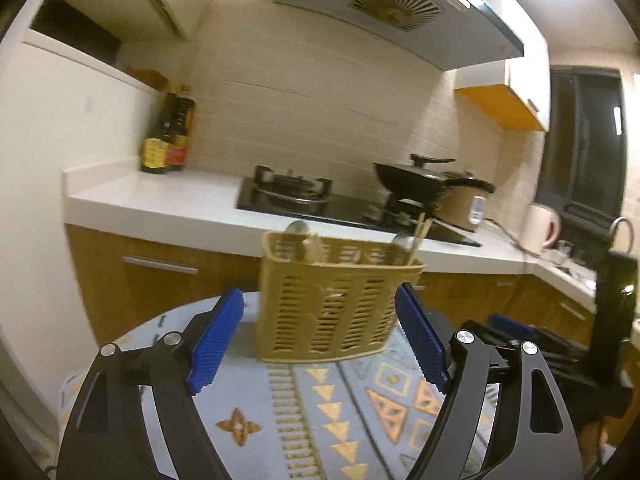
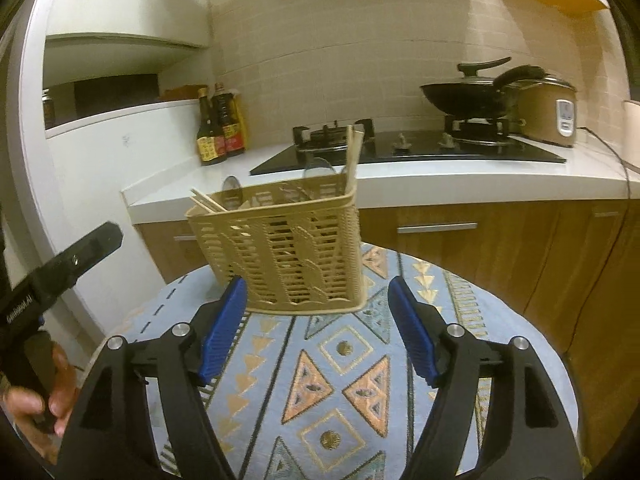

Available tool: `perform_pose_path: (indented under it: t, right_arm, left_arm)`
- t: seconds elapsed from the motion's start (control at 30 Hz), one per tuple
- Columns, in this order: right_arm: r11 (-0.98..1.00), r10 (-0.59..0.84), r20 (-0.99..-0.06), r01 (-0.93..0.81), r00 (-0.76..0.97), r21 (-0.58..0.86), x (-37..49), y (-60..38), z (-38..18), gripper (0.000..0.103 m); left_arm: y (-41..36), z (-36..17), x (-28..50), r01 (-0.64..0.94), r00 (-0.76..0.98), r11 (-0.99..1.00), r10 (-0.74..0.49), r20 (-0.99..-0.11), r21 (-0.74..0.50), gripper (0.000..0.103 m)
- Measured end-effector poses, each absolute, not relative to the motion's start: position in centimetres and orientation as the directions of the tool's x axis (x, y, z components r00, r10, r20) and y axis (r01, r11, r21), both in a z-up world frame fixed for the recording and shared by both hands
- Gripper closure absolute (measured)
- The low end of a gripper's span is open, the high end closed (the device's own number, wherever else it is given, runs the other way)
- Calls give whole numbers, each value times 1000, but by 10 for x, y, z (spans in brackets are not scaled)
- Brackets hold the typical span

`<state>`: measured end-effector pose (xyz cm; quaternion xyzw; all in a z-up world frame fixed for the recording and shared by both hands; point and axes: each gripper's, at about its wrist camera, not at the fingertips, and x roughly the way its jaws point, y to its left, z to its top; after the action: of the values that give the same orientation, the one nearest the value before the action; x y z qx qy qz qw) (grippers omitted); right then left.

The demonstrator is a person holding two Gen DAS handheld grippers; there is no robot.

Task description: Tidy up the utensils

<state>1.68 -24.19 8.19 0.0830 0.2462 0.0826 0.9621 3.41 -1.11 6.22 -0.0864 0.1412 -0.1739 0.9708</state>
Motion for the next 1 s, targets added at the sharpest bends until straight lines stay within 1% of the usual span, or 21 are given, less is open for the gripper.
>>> perform_pose_path:
  t: [0.1, 0.17, 0.27, 0.3, 0.37, 0.4, 0.43, 0.5, 0.53, 0.57, 0.6, 0.63, 0.7, 0.83, 0.9, 1.0]
  right_arm:
    - [980, 163, -418, -99, 894, 171, 10, -238, 79, 21]
    - [986, 141, -387, -92, 911, 141, 4, -232, 79, 16]
    - [991, 97, -345, -58, 934, 122, -3, -229, 79, 15]
    - [993, 81, -328, -45, 941, 113, -5, -228, 78, 15]
    - [996, 47, -302, -21, 952, 89, -8, -228, 73, 15]
    - [996, 40, -304, -16, 952, 84, -8, -228, 70, 15]
    - [996, 41, -325, -15, 945, 83, -5, -229, 64, 15]
    - [996, 63, -368, -33, 928, 88, -2, -229, 59, 15]
    - [995, 82, -375, -51, 924, 90, 0, -229, 60, 15]
    - [994, 83, -364, -54, 928, 90, -2, -229, 60, 15]
    - [995, 77, -355, -49, 932, 89, -4, -228, 60, 10]
    - [995, 74, -356, -46, 931, 87, -4, -228, 60, 9]
    - [996, 71, -358, -45, 931, 80, -6, -226, 60, 8]
    - [998, 51, -333, -36, 942, 51, -12, -223, 63, 8]
    - [998, 47, -323, -34, 945, 44, -15, -222, 64, 8]
    - [998, 53, -316, -39, 947, 48, -17, -220, 66, 8]
  left_arm:
    - [-15, 51, 28, 275, 916, 940, -320, -244, -201, 26]
    - [-18, 46, 24, 249, 927, 950, -290, -238, -187, 26]
    - [-18, 41, 18, 196, 952, 969, -225, -206, -152, 26]
    - [-16, 39, 16, 180, 958, 972, -208, -197, -150, 23]
    - [-13, 35, 15, 160, 962, 974, -191, -195, -160, 22]
    - [-11, 31, 16, 148, 963, 975, -179, -200, -164, 22]
    - [-11, 28, 17, 142, 964, 977, -174, -204, -162, 22]
    - [-11, 23, 18, 120, 967, 983, -147, -209, -138, 22]
    - [-13, 22, 19, 113, 968, 986, -137, -209, -120, 22]
    - [-14, 22, 19, 111, 969, 988, -132, -208, -109, 22]
    - [-15, 22, 19, 113, 970, 988, -132, -204, -104, 22]
    - [-16, 22, 20, 115, 970, 988, -133, -206, -98, 21]
    - [-19, 21, 21, 125, 966, 989, -141, -218, -84, 19]
    - [-18, 22, 18, 119, 971, 990, -132, -201, -75, 14]
    - [-17, 22, 16, 122, 972, 989, -135, -193, -80, 9]
    - [-16, 22, 16, 124, 971, 989, -138, -193, -84, 8]
